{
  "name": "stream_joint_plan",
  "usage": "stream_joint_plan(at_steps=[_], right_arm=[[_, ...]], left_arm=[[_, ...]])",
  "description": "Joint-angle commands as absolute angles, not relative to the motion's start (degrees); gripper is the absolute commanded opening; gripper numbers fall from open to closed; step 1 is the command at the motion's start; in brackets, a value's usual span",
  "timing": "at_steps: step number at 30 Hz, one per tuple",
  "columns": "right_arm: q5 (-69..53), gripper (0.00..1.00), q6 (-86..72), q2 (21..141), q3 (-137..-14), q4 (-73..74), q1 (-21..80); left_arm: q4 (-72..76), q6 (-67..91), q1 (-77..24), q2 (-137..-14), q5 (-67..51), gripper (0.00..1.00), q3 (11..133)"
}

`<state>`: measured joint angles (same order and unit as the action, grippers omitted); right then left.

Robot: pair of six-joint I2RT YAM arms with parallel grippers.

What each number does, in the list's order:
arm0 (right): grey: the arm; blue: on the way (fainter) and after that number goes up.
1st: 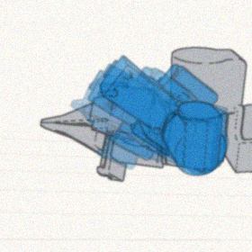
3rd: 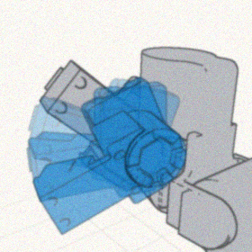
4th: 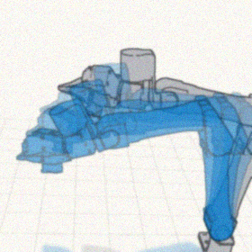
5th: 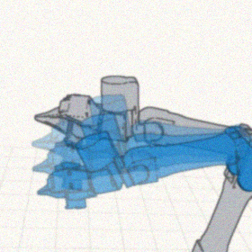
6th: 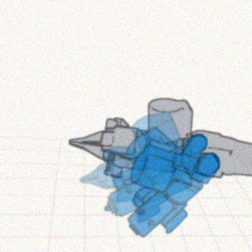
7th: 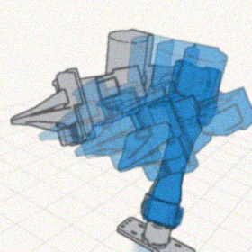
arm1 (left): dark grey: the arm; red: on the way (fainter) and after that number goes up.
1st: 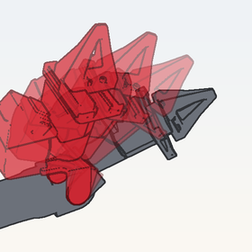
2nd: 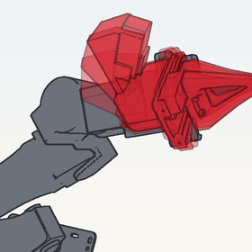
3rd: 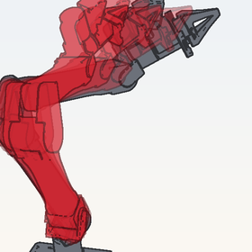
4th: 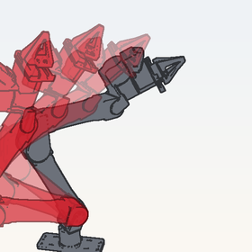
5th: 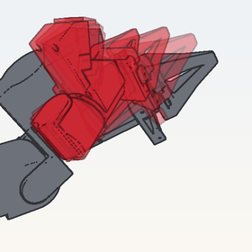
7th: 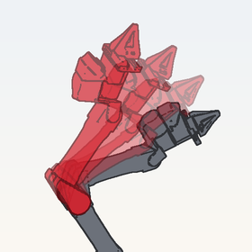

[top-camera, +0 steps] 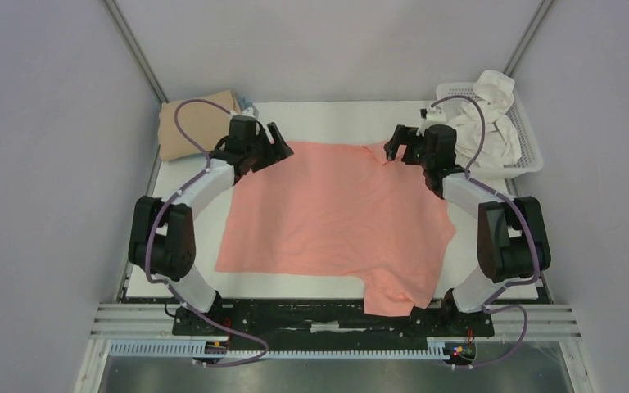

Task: Fold and stack the t-shirts
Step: Flatten out the tshirt

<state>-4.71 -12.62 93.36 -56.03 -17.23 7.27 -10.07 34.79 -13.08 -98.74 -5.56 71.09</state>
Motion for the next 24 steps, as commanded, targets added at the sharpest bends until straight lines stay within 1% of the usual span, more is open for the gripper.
stream_joint_plan(at_steps=[1, 5, 9, 13, 17, 19, 24], right_arm=[[-12.26, 0.98, -19.26, 94.9, -52.53, -20.47, 8.16], [-15.72, 0.98, -21.27, 99.44, -53.71, -23.72, 8.8], [-17.55, 0.98, -23.27, 105.52, -56.46, -25.94, 9.34], [-17.04, 0.98, -23.83, 108.84, -57.47, -28.03, 9.62], [-15.73, 0.98, -23.57, 112.33, -60.11, -28.26, 9.67], [-16.72, 0.98, -24.19, 114.63, -61.29, -30.93, 9.68], [-17.08, 0.98, -25.88, 122.12, -69.98, -32.48, 9.84]], left_arm=[[-5.46, 35.27, -21.16, -91.84, -9.75, 0.82, 62.67], [-2.04, 35.5, -26.07, -89.6, -10.19, 0.82, 56.18], [2.73, 36.9, -27.51, -91.32, -9.43, 0.83, 51.07], [2.01, 36.44, -27.51, -94.44, -8.01, 0.83, 49.79], [1.19, 36.22, -27.51, -95.02, -7.17, 0.83, 48.15], [0.87, 35.85, -27.55, -94.92, -6.87, 0.83, 47.51], [-2.17, 33.41, -27.51, -94.75, -4.33, 0.83, 46.68]])
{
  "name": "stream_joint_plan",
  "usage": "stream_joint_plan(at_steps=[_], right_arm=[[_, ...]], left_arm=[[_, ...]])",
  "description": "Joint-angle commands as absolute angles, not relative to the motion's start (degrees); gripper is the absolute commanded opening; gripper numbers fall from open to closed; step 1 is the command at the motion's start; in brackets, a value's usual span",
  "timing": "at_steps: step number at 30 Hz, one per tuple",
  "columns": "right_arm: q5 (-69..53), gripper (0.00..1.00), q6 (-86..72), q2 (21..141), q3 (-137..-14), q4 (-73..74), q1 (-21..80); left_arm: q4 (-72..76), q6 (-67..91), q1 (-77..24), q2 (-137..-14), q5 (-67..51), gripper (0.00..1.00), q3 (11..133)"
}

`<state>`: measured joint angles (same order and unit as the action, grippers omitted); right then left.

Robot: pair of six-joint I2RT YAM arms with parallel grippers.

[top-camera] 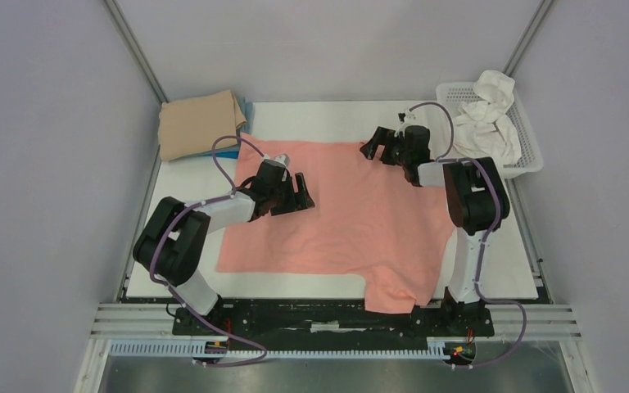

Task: Fold and stack the t-shirts
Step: Flatten out the tshirt

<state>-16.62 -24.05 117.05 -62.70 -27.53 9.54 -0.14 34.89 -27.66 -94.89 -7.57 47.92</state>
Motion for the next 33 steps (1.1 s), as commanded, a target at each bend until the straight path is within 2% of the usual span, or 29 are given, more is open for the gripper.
stream_joint_plan(at_steps=[1, 9, 12, 14, 16, 18, 26, 30, 33], right_arm=[[-16.77, 0.98, -26.22, 123.75, -72.34, -33.49, 9.92], [-11.61, 0.98, -32.21, 140.31, -97.12, -47.04, 10.13], [-8.45, 0.98, -32.34, 145.06, -109.01, -44.9, 10.53], [-8.38, 0.98, -30.93, 145.26, -112.64, -40.87, 10.53], [-9.35, 0.98, -27.89, 140.82, -108.61, -38.51, 10.52], [-9.27, 0.98, -24.15, 133.3, -98.75, -36.11, 10.63], [1.87, 0.98, -15.72, 104.62, -67.31, -12.91, 11.88], [2.83, 0.98, -17.74, 94.07, -50.4, -15.24, 11.9], [2.93, 0.98, -18.36, 90.86, -43.85, -15.88, 11.91]], left_arm=[[-2.29, 33.08, -27.55, -94.92, -4.29, 0.83, 46.51], [-2.35, 31.92, -27.51, -95.57, -5.78, 0.83, 45.88], [-2.44, 31.73, -27.51, -94.92, -5.91, 0.83, 46.11], [-2.93, 31.6, -27.51, -94.12, -5.48, 0.83, 46.48], [-3.25, 31.4, -27.51, -92.86, -5.24, 0.83, 47.29], [-3.32, 31.56, -27.51, -91.63, -5.05, 0.83, 48.42], [-5.87, 33.49, -27.42, -87.02, -0.25, 0.83, 48.13], [-7.26, 34.5, -27.2, -84.47, 6.77, 0.84, 46.01], [-9.12, 35.65, -25.9, -84.15, 8.55, 0.84, 46.23]])
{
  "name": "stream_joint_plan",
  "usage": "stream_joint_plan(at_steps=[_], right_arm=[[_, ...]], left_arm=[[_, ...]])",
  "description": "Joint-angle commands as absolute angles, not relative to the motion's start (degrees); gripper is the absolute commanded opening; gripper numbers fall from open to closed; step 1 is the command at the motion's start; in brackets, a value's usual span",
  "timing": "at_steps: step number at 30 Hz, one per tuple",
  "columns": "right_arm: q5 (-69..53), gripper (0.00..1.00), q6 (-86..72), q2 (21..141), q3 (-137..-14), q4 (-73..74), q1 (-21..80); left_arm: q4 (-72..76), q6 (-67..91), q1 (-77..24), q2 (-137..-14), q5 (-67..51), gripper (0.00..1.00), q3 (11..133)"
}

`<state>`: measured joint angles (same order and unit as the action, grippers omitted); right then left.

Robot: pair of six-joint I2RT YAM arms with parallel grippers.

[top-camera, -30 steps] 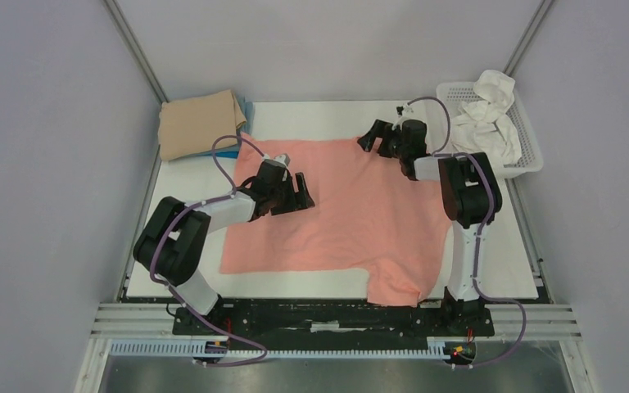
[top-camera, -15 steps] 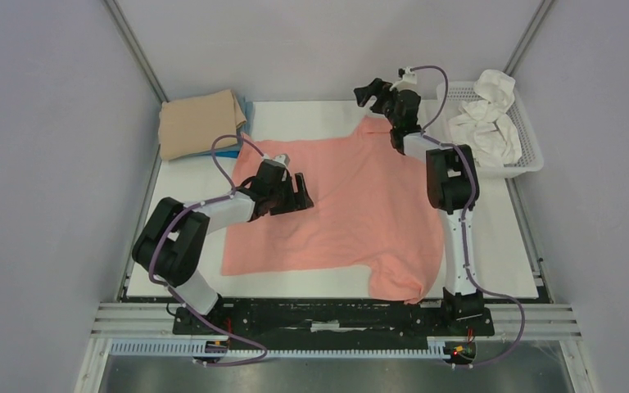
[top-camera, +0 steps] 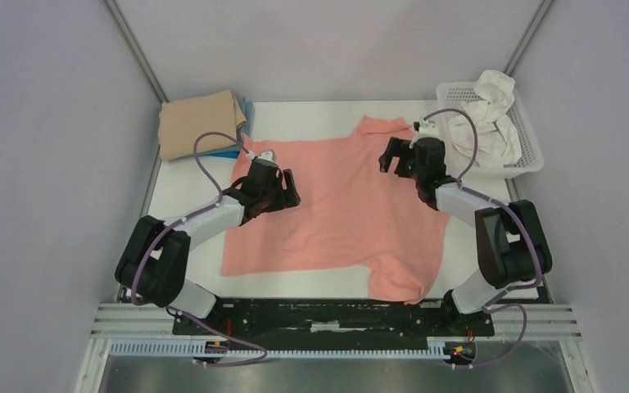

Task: Fold and stack the t-shirts
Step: Flatten out the tshirt

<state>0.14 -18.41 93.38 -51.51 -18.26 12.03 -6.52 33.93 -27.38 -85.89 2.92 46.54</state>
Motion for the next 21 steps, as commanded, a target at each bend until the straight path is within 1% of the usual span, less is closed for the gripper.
stream_joint_plan(at_steps=[1, 7, 10, 11, 18, 21], right_arm=[[3.21, 0.98, -18.15, 90.85, -43.16, -15.76, 11.95], [7.91, 0.98, -19.16, 94.22, -42.72, -13.95, 11.81], [8.89, 0.98, -21.93, 97.13, -43.11, -14.23, 10.62], [10.37, 0.98, -24.19, 98.77, -43.79, -13.99, 9.59], [11.91, 0.98, -27.14, 101.87, -45.6, -14.14, 7.52], [11.09, 0.98, -25.44, 102.95, -47.22, -14.02, 7.45]], left_arm=[[-8.92, 35.69, -25.42, -84.25, 8.64, 0.85, 46.23], [-8.82, 36.35, -22.63, -89.7, 10.17, 0.85, 48.6], [-8.27, 36.94, -20.37, -94.52, 6.34, 0.85, 51.07], [-8.91, 37.05, -18.84, -97.99, 4.57, 0.84, 53.4], [-8.31, 36.67, -16.77, -106.26, 2.61, 0.84, 59.85], [-9.07, 36.12, -16.35, -108.88, 2.41, 0.84, 63.09]])
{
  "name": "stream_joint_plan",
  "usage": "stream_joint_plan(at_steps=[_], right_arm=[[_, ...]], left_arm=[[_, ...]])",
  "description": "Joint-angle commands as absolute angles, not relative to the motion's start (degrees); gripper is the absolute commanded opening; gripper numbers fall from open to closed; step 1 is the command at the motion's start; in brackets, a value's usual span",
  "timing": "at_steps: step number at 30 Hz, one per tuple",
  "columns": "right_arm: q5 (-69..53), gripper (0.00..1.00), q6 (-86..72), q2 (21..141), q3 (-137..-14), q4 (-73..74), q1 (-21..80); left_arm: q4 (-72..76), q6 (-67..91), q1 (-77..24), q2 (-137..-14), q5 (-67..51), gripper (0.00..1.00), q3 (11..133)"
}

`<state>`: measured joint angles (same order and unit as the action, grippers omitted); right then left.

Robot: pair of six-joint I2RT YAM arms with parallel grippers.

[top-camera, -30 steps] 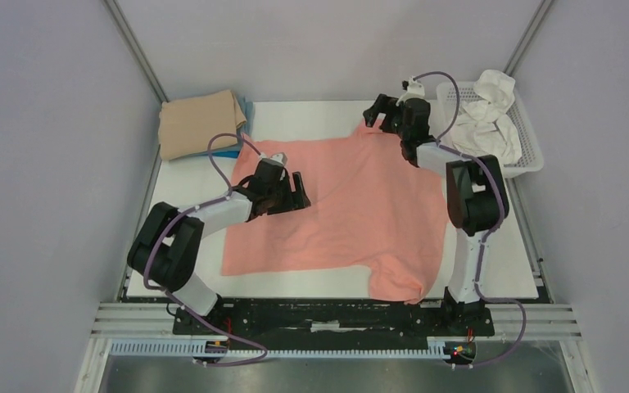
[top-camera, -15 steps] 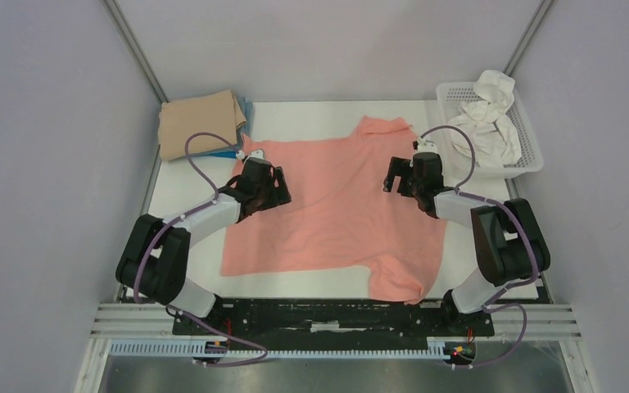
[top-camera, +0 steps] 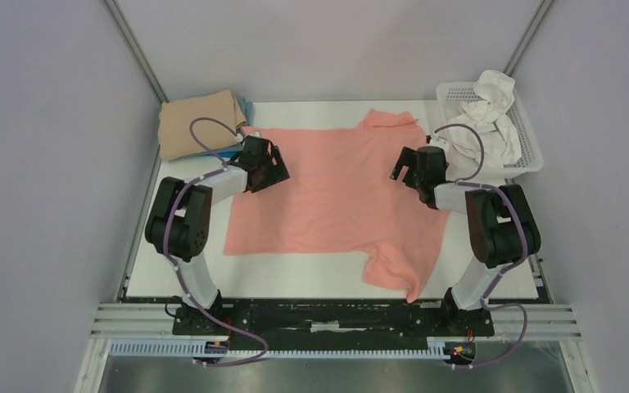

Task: Fold and stack the t-shirts
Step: Flatten out the tshirt

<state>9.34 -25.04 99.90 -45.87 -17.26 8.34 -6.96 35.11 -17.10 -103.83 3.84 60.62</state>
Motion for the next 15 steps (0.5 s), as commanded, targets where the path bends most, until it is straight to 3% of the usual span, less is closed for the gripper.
stream_joint_plan(at_steps=[1, 7, 15], right_arm=[[10.98, 0.98, -24.65, 103.09, -47.98, -13.65, 7.46], [7.46, 0.98, -17.41, 97.42, -50.26, -11.26, 8.69], [7.76, 0.98, -18.36, 73.27, -34.25, -11.26, 11.29]], left_arm=[[-9.36, 35.81, -16.23, -109.36, 2.42, 0.84, 64.08], [-10.02, 34.65, -16.39, -105.53, -2.39, 0.84, 66.61], [-16.42, 38.32, -18.79, -80.49, 2.22, 0.84, 50.86]])
